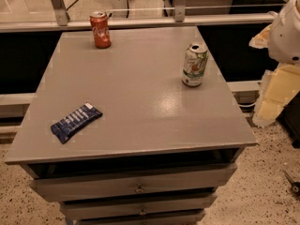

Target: Move 7up can near rxbar blueberry

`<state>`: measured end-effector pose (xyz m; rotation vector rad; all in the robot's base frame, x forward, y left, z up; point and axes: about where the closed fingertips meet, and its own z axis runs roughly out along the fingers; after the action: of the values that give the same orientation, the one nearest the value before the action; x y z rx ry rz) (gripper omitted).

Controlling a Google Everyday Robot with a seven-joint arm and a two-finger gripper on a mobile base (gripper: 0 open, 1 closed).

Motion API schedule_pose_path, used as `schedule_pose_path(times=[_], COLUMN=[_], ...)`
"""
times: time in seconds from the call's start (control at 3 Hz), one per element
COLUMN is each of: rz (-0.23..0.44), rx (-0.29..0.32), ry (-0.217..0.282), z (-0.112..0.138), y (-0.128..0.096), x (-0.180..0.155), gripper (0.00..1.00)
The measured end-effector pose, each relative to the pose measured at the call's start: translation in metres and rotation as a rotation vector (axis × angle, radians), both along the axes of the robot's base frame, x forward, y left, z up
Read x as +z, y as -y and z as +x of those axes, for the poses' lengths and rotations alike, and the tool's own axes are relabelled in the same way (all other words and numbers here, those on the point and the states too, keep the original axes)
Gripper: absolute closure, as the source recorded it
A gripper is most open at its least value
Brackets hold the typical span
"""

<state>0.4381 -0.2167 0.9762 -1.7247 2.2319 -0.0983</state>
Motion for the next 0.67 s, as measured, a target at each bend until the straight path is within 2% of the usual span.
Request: schedule_pose_path(times=[0.33, 0.67], rz=[0.000, 0.010], rx=[0.000, -0.008], ry=[0.000, 0.042], z=[0.000, 0.013], y=[0.000, 0.003], x=[0.000, -0.006], gripper=[0.00, 0.00])
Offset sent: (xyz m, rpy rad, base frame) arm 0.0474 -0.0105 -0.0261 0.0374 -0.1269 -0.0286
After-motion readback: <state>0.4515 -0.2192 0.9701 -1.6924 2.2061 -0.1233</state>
